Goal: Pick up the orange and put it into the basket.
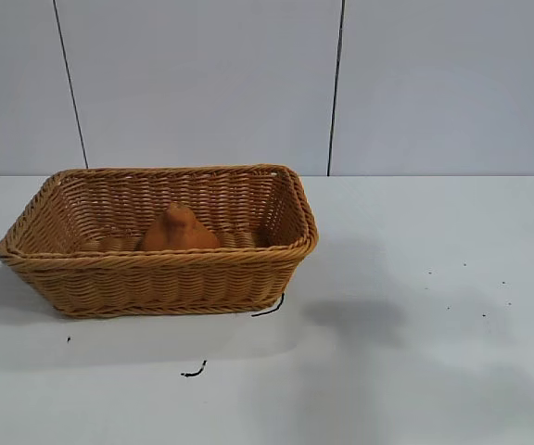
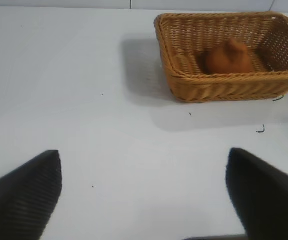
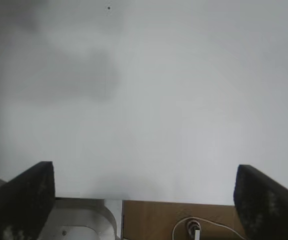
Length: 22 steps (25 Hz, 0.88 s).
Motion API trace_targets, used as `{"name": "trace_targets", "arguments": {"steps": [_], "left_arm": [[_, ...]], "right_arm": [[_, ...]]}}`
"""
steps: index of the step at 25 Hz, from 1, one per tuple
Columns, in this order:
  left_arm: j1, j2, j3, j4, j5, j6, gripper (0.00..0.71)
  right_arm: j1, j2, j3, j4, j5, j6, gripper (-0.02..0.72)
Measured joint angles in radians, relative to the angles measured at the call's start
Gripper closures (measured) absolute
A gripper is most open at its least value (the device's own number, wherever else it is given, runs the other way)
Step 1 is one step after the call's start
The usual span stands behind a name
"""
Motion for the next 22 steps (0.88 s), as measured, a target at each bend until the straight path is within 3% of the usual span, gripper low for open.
{"name": "trace_targets", "arguments": {"steps": [4, 7, 14, 22], "left_arm": [[0.0, 0.0, 0.0, 0.0, 0.0, 0.0, 0.071], [0.0, 0.0, 0.0, 0.0, 0.0, 0.0, 0.071], [0.0, 0.0, 0.0, 0.0, 0.0, 0.0, 0.071], [0.0, 0.0, 0.0, 0.0, 0.002, 0.0, 0.071]], "right_arm": [[0.0, -0.233, 0.131, 0.0, -0.036, -0.006, 0.008], [0.0, -0.358, 0.142, 0.005, -0.076, -0.006, 0.008], [0.0, -0.614, 0.15, 0.006, -0.081, -0.007, 0.008], [0.0, -0.651, 0.153, 0.005, -0.077, -0.007, 0.008]]}}
